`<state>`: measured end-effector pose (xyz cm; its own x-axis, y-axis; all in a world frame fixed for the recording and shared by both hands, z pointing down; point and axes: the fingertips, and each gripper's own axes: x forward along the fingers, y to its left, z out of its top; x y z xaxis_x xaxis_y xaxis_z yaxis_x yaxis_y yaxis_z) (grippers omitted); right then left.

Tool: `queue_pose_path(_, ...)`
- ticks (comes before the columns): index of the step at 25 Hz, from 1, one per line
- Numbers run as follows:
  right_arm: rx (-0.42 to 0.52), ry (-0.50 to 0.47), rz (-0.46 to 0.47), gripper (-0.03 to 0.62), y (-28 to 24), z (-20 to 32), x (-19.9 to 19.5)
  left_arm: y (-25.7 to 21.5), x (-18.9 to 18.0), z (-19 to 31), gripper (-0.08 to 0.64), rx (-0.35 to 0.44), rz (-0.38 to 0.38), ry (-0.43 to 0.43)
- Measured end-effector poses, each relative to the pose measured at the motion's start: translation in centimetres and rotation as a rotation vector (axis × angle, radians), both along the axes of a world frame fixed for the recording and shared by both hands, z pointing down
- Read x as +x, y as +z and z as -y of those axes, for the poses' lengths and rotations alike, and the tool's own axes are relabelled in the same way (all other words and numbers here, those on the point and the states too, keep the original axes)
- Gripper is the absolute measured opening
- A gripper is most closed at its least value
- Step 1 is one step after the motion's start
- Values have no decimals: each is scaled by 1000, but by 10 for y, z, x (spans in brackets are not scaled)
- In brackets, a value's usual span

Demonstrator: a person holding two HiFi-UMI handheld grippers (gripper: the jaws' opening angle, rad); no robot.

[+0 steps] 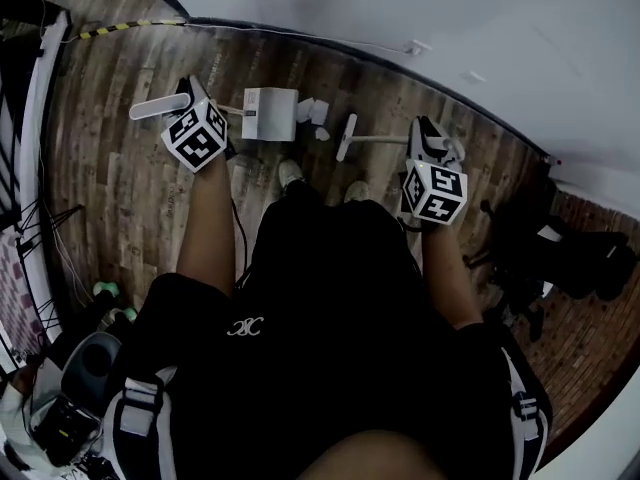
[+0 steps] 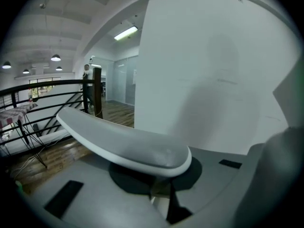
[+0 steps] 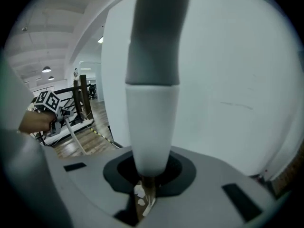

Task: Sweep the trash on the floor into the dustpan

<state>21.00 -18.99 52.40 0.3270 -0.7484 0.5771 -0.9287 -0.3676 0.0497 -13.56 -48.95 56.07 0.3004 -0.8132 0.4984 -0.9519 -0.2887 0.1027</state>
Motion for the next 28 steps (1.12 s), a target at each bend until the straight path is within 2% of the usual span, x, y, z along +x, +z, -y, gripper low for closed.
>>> queue_pose_path(6,-50,-7,10,52,25,22,10,25,-7,39,35,-25,20,-75)
queue_pose_path(13,-83,-8,-16,52,36,36,23,88,-5,33,35,-50,66,-105)
queue_pose_path(24,-157,21,-88,51,55,50,40,97,20,21,37,-3,63,-22)
queue_pose_path(28,-179,81,-36,51,67,85,38,99,32,14,37,5,72,51)
